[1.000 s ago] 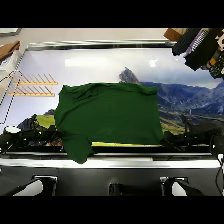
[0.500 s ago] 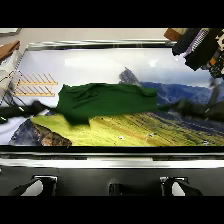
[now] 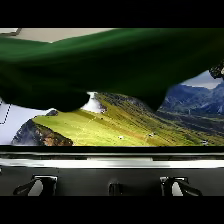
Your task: Fold the clothes and pants, and hang the long-sleeved shirts on hangers.
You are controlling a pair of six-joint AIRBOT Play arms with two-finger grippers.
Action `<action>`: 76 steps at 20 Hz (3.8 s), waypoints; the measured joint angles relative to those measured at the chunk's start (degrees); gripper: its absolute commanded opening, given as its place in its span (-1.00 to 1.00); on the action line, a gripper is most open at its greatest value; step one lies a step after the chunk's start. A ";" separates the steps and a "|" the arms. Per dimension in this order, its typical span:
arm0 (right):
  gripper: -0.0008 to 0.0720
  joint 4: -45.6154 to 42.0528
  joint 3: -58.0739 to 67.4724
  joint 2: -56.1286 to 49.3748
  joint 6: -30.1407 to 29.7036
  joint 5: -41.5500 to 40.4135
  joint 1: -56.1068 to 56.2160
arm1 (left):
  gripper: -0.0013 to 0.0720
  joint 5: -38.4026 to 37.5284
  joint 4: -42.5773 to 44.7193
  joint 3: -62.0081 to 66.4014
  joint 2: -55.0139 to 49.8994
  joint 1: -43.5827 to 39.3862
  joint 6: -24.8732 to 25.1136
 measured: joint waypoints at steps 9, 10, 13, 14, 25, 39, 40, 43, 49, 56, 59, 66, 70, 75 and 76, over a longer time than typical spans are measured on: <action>-0.90 -10.34 4.98 -5.53 13.68 -2.16 0.02 | -0.92 -5.68 2.40 3.89 -4.26 -0.83 1.36; -0.90 -10.51 3.67 -8.24 14.21 -4.28 0.04 | -0.92 -6.91 1.49 3.54 -6.93 -1.99 2.51; -0.90 -11.28 -1.68 -16.74 13.05 -7.80 0.20 | -0.91 -9.01 -0.22 1.11 -17.55 -7.39 6.29; -0.90 -11.61 -3.87 -19.67 11.82 -7.76 0.59 | -0.92 -9.11 -0.37 0.28 -21.49 -9.18 7.17; -0.90 -20.83 -16.06 -54.55 4.39 15.72 12.74 | -0.92 7.19 -1.25 4.46 -63.98 -20.52 11.76; -0.90 -28.57 -16.04 -55.76 4.66 0.66 13.75 | -0.92 -19.45 0.63 13.05 -69.40 -15.76 9.16; -0.90 -28.65 -16.31 -55.84 4.66 -0.33 13.75 | -0.92 -20.68 1.57 12.85 -69.37 -15.89 8.81; -0.90 -29.05 -16.85 -56.63 4.68 -3.19 13.75 | -0.92 -23.71 4.24 11.30 -69.44 -16.59 8.15; -0.90 -29.20 -17.14 -59.21 4.66 -7.37 13.75 | -0.92 -25.79 6.12 6.45 -69.59 -17.99 7.76; -0.80 -29.18 -17.68 -61.55 4.68 -14.25 13.75 | -0.90 -26.16 8.37 4.70 -70.07 -18.29 7.74; 0.02 -29.14 -18.93 -61.99 4.68 -15.78 13.75 | 0.01 -26.21 8.79 4.59 -70.38 -18.32 7.74; 0.19 -27.43 -20.37 -55.58 0.26 -15.93 11.82 | 0.28 -26.82 8.81 4.70 -64.28 -14.88 7.41; 0.19 -24.20 -24.00 -46.10 -3.32 -13.97 4.31 | 0.29 -26.69 6.58 -4.22 -52.83 -7.32 6.80; 0.19 -17.88 -34.03 -37.94 -5.75 -12.28 -3.89 | 0.29 -20.79 3.74 -35.39 -32.89 0.22 6.14; 0.19 -17.00 -35.60 -37.11 -6.05 -12.02 -4.48 | 0.29 -18.84 2.82 -42.21 -29.18 0.85 5.84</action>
